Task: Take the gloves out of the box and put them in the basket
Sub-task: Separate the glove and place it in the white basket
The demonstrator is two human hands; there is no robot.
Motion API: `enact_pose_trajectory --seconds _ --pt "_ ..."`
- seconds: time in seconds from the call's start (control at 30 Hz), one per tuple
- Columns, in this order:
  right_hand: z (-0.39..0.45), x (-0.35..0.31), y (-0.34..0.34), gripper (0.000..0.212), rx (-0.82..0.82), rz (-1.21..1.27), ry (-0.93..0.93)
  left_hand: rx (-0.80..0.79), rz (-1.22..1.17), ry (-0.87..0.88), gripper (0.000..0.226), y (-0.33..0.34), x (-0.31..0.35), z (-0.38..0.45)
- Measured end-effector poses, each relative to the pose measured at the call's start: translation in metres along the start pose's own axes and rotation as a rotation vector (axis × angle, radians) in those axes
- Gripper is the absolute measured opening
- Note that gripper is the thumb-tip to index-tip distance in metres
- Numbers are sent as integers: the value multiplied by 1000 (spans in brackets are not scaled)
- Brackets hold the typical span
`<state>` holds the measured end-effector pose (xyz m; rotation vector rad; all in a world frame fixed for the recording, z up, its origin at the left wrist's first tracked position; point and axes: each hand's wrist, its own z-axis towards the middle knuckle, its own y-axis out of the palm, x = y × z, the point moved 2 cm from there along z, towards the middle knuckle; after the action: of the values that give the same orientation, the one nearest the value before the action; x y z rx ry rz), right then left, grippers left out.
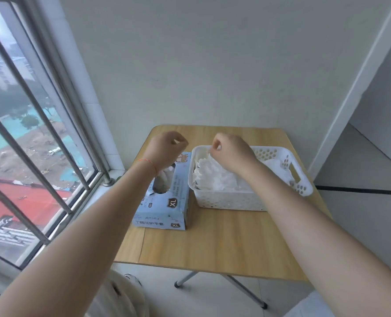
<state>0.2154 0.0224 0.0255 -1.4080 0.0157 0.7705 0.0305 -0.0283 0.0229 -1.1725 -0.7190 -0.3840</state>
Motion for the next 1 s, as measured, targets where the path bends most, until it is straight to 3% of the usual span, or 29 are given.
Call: enact_pose_trajectory --seconds 0.13,0.23,0.37,0.57,0.63,0.73,1.0 --pt "5 -60 44 14 -161 81 -136 74 166 -113 29 -24 -57 -15" --pt "11 -89 77 16 -189 -80 -186 25 210 -122 39 -21 -93 -30" --pt "18 -102 105 9 -210 -363 -121 -38 226 -24 47 -6 -111 -42" --pt "19 -98 121 15 -225 -353 -42 -78 244 36 49 0 -115 -48" --pt "21 -97 115 11 -246 -306 2 -84 279 37 49 2 -115 -48" --pt "22 -94 97 34 -200 -136 39 -71 304 27 47 3 -115 -48" --pt "6 -85 74 20 -14 441 105 -53 349 20 43 0 -104 -52"
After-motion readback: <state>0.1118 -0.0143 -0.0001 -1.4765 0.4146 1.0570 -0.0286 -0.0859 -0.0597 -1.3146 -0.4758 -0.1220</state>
